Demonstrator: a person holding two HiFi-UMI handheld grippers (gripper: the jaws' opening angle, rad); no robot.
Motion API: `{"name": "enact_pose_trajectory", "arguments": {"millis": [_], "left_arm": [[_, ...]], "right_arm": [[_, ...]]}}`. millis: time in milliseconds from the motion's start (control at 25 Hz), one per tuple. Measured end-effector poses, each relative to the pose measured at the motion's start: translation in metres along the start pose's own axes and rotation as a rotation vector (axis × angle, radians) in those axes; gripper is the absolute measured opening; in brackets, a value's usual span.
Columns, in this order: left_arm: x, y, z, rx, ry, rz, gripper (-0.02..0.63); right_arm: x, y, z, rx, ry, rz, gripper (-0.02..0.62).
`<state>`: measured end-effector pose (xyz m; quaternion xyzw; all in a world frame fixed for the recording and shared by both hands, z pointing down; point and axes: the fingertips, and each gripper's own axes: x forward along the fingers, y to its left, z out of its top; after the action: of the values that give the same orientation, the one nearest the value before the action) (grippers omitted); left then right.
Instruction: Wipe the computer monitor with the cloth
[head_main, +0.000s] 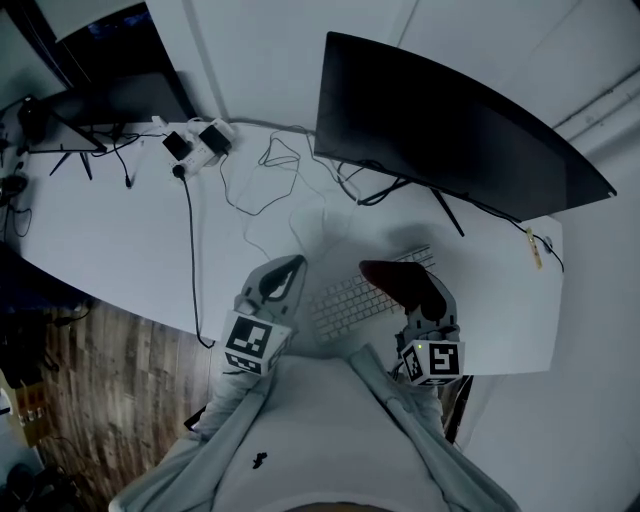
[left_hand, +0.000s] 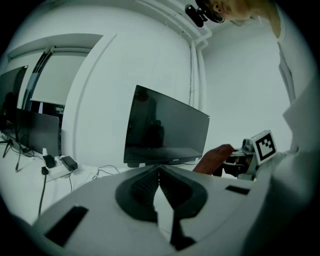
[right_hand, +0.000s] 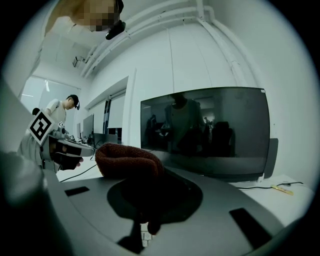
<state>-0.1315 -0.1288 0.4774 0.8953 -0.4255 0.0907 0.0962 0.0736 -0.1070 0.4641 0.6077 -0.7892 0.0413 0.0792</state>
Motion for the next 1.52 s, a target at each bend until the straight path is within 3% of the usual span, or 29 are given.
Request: {"name": "enact_pose_trajectory", "arguments": {"millis": [1040, 1520], "left_arm": [[-0.007, 0.008, 0.005, -0.008, -0.028, 0.041, 0.02], [-0.008, 0.008, 0.006, -0.002, -0.036, 0.041, 0.021]], "right_arm": [[0.009, 0.004, 0.001, 0.029, -0.002, 0.043, 0.037], [0.015, 0.006, 0.0, -0.004, 0.02, 0.05, 0.037]]}}
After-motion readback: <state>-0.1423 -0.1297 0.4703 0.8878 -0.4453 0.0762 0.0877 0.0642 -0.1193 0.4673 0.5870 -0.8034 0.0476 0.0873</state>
